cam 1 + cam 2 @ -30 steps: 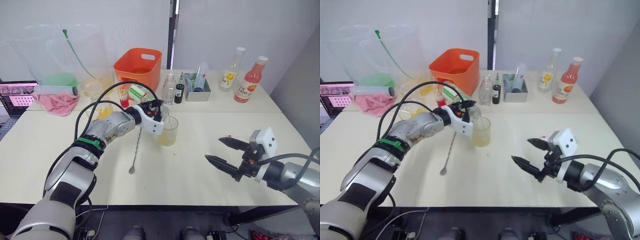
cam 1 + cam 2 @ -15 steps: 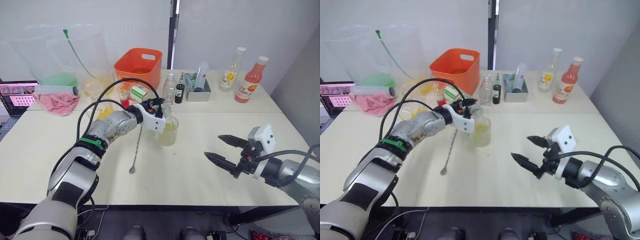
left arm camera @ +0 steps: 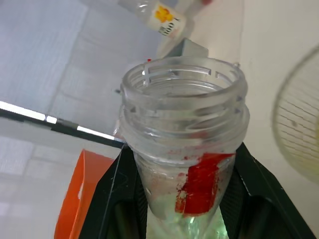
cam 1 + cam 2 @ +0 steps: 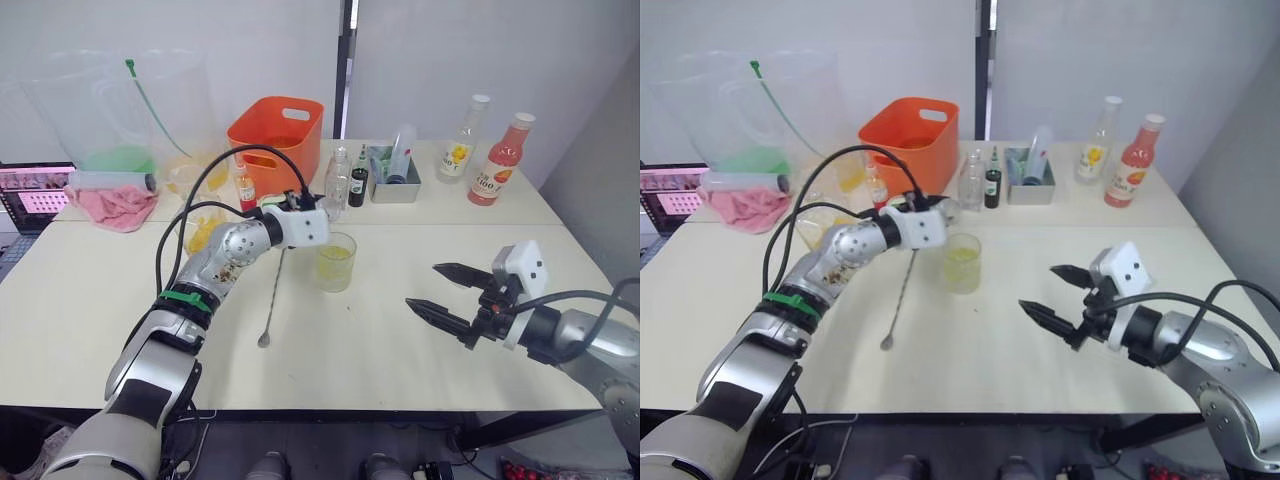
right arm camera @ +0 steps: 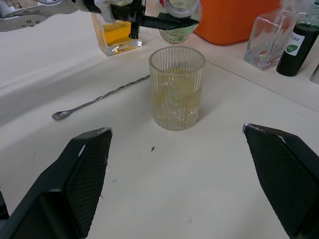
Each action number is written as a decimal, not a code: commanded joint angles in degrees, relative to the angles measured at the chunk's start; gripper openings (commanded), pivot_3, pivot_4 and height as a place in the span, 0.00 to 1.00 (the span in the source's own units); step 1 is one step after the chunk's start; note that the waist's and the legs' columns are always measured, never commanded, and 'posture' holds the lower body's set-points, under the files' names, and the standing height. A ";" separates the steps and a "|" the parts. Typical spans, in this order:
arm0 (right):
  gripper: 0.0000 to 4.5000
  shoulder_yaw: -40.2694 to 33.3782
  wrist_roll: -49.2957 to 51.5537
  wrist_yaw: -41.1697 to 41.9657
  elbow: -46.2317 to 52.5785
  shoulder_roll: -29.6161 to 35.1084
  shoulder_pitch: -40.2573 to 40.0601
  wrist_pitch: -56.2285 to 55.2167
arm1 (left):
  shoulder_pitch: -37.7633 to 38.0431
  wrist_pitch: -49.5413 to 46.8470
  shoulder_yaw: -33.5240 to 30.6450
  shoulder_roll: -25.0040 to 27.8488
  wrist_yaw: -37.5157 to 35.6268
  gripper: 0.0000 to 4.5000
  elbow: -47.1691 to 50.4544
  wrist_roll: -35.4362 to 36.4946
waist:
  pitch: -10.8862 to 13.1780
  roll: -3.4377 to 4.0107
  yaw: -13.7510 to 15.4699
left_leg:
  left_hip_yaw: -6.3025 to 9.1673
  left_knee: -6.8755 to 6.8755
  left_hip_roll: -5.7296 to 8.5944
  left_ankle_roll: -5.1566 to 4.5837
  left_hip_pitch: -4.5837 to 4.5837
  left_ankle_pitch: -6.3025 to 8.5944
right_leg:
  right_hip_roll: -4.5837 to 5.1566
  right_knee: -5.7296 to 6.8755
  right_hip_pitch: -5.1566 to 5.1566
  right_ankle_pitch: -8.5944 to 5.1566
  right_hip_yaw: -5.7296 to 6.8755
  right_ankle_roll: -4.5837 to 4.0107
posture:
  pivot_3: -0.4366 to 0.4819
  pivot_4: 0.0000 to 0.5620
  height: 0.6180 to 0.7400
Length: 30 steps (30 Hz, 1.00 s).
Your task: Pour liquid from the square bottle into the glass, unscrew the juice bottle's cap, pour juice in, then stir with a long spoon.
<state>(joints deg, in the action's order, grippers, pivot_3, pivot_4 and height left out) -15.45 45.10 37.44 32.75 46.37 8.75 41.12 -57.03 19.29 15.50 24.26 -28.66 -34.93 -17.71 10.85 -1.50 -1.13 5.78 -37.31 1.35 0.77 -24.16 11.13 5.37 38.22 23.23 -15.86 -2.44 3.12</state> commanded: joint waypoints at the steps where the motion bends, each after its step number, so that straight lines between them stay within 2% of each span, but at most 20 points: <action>1: 0.99 0.28 -0.08 2.76 -0.75 1.03 1.84 -1.18 | 0.96 -10.20 -6.47 -0.33 -5.67 0.32 13.05 10.68 | 0.00 0.00 -0.06 | 0.01 0.00 0.00 0.00 0.00 0.00 | -0.01 0.05 0.00 0.00 0.00 0.00 | 0.48 0.27 1.00; 8: 0.99 3.59 -1.44 9.04 -6.58 1.63 7.17 -2.57 | 5.92 -34.95 -14.00 2.08 -10.77 0.32 31.41 22.62 | 0.00 0.01 -0.85 | 0.04 -0.15 -0.01 0.00 0.03 0.00 | -0.03 0.21 -0.01 0.00 -0.01 0.00 | 0.48 0.27 1.00; 11: 0.99 5.62 -2.30 14.09 -9.93 2.50 9.58 -3.59 | 10.98 -48.48 -19.88 3.65 -12.22 0.32 41.62 32.63 | -0.01 0.01 -1.53 | 0.07 -0.16 -0.02 0.00 0.06 0.00 | -0.04 0.31 0.00 0.00 -0.01 0.00 | 0.48 0.27 1.00; 13: 0.99 6.52 -3.13 16.76 -12.45 2.88 11.16 -4.65 | 14.66 -53.60 -22.60 5.36 -11.84 0.32 47.50 35.75 | -0.01 0.02 -1.50 | 0.07 -0.17 -0.07 0.00 0.09 0.00 | -0.08 0.34 0.00 0.00 -0.01 -0.01 | 0.48 0.27 1.00; 18: 0.99 8.54 -4.97 22.15 -18.22 3.82 14.09 -5.25 | 22.67 -61.10 -30.67 8.69 -7.76 0.32 56.40 39.90 | -0.01 0.02 -1.49 | 0.04 -0.22 -0.11 0.00 0.11 0.00 | -0.10 0.33 -0.01 0.00 -0.04 -0.01 | 0.48 0.27 1.00; 23: 0.99 11.85 -6.60 28.11 -23.68 3.58 19.02 -5.99 | 34.08 -68.91 -44.87 10.15 -4.85 0.32 64.63 48.01 | -0.01 0.02 -1.51 | -0.08 -0.19 -0.18 0.00 0.25 0.01 | -0.10 0.35 -0.04 0.00 -0.11 -0.02 | 0.48 0.27 1.00; 27: 0.99 13.88 -8.22 30.46 -26.77 2.36 22.54 -6.52 | 38.92 -70.26 -49.85 12.74 -3.33 0.32 66.10 49.35 | -0.01 0.01 -0.74 | -0.06 -0.19 -0.19 0.00 0.28 0.01 | -0.11 0.30 -0.11 0.00 -0.09 -0.02 | 0.48 0.27 1.00; 30: 0.99 15.19 -9.05 30.94 -27.74 0.93 24.60 -6.22 | 42.94 -67.83 -55.09 15.26 -2.85 0.32 62.55 47.75 | -0.02 -0.01 -0.76 | -0.09 -0.20 -0.18 0.01 0.28 0.02 | -0.10 0.24 -0.13 0.00 -0.10 -0.03 | 0.48 0.27 1.00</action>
<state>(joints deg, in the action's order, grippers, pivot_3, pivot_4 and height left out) 0.02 36.21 67.73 4.91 47.25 32.30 35.60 -14.21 -50.94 -35.53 38.23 -32.19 27.79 30.68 10.84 -1.50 -1.89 5.69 -37.47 1.16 0.79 -23.87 11.15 5.28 38.48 23.13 -15.85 -2.54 3.08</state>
